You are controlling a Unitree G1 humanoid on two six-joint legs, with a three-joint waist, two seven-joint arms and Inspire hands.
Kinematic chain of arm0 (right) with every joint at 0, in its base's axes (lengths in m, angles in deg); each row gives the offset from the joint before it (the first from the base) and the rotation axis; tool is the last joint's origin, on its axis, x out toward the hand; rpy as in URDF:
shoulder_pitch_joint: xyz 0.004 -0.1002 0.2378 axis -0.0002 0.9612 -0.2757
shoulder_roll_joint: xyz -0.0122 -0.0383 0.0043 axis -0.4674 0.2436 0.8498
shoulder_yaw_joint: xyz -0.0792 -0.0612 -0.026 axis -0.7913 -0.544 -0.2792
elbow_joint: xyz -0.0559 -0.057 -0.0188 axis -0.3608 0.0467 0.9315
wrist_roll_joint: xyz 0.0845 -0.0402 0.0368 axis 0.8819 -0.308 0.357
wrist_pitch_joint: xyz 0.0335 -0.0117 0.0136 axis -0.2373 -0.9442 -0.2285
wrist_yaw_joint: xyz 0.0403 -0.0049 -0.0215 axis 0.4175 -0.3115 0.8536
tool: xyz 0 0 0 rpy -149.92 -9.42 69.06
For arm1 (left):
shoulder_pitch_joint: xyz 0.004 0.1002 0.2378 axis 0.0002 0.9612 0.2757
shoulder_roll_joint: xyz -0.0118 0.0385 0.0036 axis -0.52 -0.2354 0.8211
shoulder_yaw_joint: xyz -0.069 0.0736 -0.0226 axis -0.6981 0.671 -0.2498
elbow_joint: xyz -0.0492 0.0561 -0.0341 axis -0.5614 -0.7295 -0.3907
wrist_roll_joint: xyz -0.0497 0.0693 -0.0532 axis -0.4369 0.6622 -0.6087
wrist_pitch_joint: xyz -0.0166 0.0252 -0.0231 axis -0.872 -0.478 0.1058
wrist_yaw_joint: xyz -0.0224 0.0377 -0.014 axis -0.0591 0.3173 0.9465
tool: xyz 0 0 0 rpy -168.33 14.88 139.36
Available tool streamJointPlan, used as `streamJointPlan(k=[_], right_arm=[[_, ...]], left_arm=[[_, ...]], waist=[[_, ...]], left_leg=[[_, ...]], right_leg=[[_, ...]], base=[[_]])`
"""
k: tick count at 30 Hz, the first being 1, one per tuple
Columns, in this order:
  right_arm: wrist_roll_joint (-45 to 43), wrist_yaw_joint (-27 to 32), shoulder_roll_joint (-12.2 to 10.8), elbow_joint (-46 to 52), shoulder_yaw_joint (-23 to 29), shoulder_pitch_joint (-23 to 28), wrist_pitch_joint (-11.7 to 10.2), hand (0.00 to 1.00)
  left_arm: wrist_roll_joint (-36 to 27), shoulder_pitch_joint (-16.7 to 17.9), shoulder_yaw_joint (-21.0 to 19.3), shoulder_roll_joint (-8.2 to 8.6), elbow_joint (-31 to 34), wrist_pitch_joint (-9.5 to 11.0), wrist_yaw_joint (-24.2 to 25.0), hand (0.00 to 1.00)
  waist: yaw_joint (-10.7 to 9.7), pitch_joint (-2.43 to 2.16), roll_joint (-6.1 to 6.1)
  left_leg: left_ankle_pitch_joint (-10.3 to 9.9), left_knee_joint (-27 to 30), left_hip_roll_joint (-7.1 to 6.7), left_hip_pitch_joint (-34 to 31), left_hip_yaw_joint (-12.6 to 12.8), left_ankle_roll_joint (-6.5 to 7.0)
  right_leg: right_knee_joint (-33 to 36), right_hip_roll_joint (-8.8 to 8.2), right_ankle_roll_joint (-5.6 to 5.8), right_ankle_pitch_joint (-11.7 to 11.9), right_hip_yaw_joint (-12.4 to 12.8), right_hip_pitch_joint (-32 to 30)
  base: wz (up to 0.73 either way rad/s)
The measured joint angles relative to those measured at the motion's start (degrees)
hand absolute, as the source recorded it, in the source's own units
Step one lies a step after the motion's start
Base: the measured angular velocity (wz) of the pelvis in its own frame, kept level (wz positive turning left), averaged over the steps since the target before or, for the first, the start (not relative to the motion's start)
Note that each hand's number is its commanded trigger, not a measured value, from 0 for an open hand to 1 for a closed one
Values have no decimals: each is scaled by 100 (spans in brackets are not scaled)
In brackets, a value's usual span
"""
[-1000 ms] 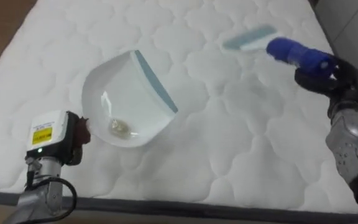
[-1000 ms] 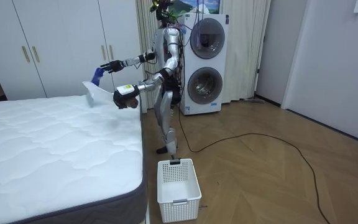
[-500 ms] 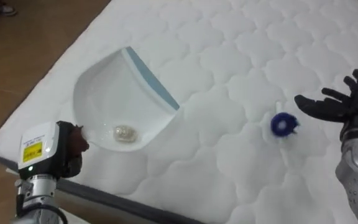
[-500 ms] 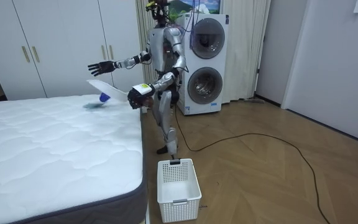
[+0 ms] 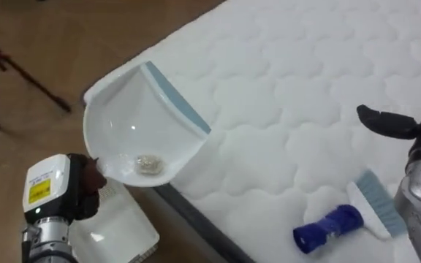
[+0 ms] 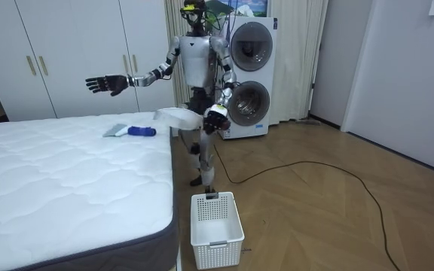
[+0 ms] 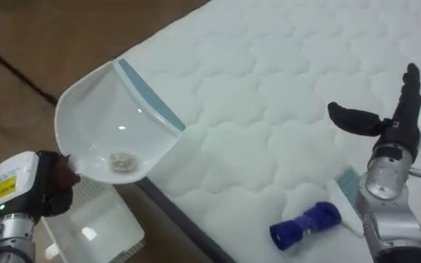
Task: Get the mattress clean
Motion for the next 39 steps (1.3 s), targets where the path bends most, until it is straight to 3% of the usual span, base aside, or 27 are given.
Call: streamJointPlan(k=[1, 2, 3, 5, 6, 7, 8, 9, 12, 14, 16, 17, 18, 19, 21, 22, 23, 24, 25, 26, 28, 30, 33, 38, 39], right_arm=[[8, -23, -6, 46, -10, 1, 1, 0], [5, -86, -18, 184, -13, 1, 2, 0], [5, -146, -16, 287, -9, 2, 2, 0], [-24, -202, -37, 295, -11, 32, 2, 0], [-93, -211, -42, 277, -10, 58, 2, 0], [-163, -219, -54, 292, -11, 74, 1, 0], [-192, -229, -64, 295, -18, 81, 0, 0], [-204, -234, -118, 295, -17, 134, 0, 0], [-183, -198, -207, 302, -20, 275, 7, 0], [-179, -194, -279, 300, -82, 275, 7, 0], [-134, -240, -280, 295, -247, 291, 7, 0], [-142, -284, -297, 295, -287, 308, 5, 0], [-193, -287, -315, 299, -297, 364, -20, 0], [-232, -295, -319, 303, -296, 411, -46, 0], [-333, -295, -320, 311, -295, 410, -46, 0], [-384, -293, -320, 314, -295, 407, -48, 0], [-383, -294, -319, 319, -296, 407, -50, 0], [-390, -287, -319, 317, -302, 428, -55, 0], [-399, -287, -312, 317, -302, 452, -55, 0], [-409, -295, -281, 317, -300, 460, -67, 0], [-423, -427, -254, 338, -302, 460, -191, 0], [-423, -683, -254, 342, -302, 453, -248, 0], [-427, -919, -251, 337, -303, 460, -247, 0], [-648, -1043, -238, 272, -528, 457, -250, 0], [-798, -1136, -238, 243, -574, 456, -249, 0]], left_arm=[[-115, 8, -4, -4, -4, 9, -2, 100], [-287, 1, -31, -3, -21, 15, -7, 100], [-376, -20, -39, 15, -58, 14, -6, 100], [-403, -25, -4, 31, -76, 16, -6, 100], [-428, -22, 32, 35, -87, 17, -8, 100], [-430, -24, 26, 34, -104, 18, -20, 100], [-424, -27, 5, 33, -107, 18, -35, 100], [-423, -27, -25, 35, -145, 16, -63, 100], [-442, -16, -51, 34, -166, 26, -62, 100], [-468, -16, -50, 53, -167, 44, -52, 100], [-469, -6, -45, 58, -167, 124, -37, 100], [-459, -8, -44, 57, -163, 180, -27, 100], [-463, -44, -28, 46, -163, 203, -5, 100], [-474, -112, -26, 44, -160, 202, 2, 100], [-503, -173, -28, 29, -145, 200, 8, 100], [-536, -192, -21, 16, -146, 200, 20, 100], [-559, -195, -19, 5, -147, 204, 22, 100], [-592, -199, 5, -27, -160, 208, 26, 100], [-586, -198, 12, -44, -163, 222, 32, 100], [-583, -202, 30, -59, -164, 266, 42, 100], [-586, -206, 31, -153, -180, 365, 52, 100], [-586, -231, 2, -252, -375, 397, 67, 100], [-584, -338, 10, -360, -694, 398, 135, 100], [-583, -649, 73, -540, -1111, 396, 144, 100], [-583, -709, 109, -573, -1182, 395, 147, 100]], waist=[[7, 0, 10], [-41, 6, 54], [-104, -5, 126], [-254, 5, 154], [-301, 1, 136], [-207, 1, 146], [-146, 4, 151], [-117, -9, 188], [40, -37, 228], [138, -35, 225], [127, -31, 224], [118, -33, 215], [49, -29, 224], [12, -30, 235], [-76, -17, 256], [-168, -21, 225], [-202, -31, 194], [-290, -42, 133], [-337, -64, 100], [-385, -74, 123], [-264, -56, 159], [-174, -50, 168], [-198, -14, 163], [-199, 107, 148], [-186, 107, 151]], left_leg=[[-195, 225, 161, 40, 257, 9], [-536, 477, 458, 153, 585, -96], [-693, 496, 609, 184, 773, -249], [-682, 205, 372, 236, 567, -75], [-558, -7, 198, 311, 427, -30], [-466, -173, 104, 352, 331, -25], [-448, -202, 74, 353, 284, -34], [-415, -224, 36, 354, 195, -54], [-319, -409, -66, 458, 196, -83], [-266, -566, -76, 586, 320, -62], [-237, -653, -120, 691, 284, -30], [-251, -678, -166, 719, 65, -7], [-280, -646, -207, 702, -305, 23], [-292, -633, -231, 618, -616, 56], [-182, -642, -274, 484, -1027, -2], [-119, -617, -358, 436, -1255, -56], [-113, -573, -405, 402, -1329, -62], [-153, -416, -553, 349, -1533, -117], [-166, -373, -587, 313, -1536, -126], [-171, -346, -530, 302, -1461, -136], [-177, -383, -436, 237, -1432, -169], [-179, -460, -437, 199, -1469, -183], [-207, -441, -428, 141, -1511, -161], [-354, -212, -451, -66, -1661, -139], [-404, -121, -454, -158, -1710, -137]], right_leg=[[-8, -32, 34, -7, -213, 43], [-9, -51, 110, -11, -599, 122], [174, -68, 228, -37, -847, 188], [431, -137, 279, -115, -516, 143], [574, -214, 275, -132, -79, 9], [566, -249, 271, -138, 185, -101], [484, -249, 272, -137, 272, -162], [391, -225, 302, -88, 281, -172], [511, -277, 312, -39, -107, 5], [750, -351, 313, -41, -101, -3], [1359, -485, 312, -40, -3, -113], [1886, -566, 271, -3, 286, -299], [2246, -521, 197, -41, 753, -558], [2166, -280, 130, -240, 1342, -904], [1731, -53, 119, -252, 1820, -1453], [1328, -39, 180, -77, 2132, -1743], [1119, -59, 230, 84, 2320, -1835], [1062, -47, 262, 508, 2584, -1923], [1067, -53, 141, 664, 2556, -1895], [1008, -18, 123, 613, 2454, -1853], [860, 72, 73, 648, 2373, -1769], [724, 165, -2, 711, 2353, -1717], [672, 192, 0, 710, 2360, -1657], [669, 252, 31, 658, 2421, -1712], [731, 261, 32, 627, 2435, -1791]], base=[[100], [100], [136], [121], [80], [56], [41], [47], [39], [31], [52], [81], [106], [98], [112], [125], [133], [114], [129], [87], [46], [25], [25], [16], [10]])
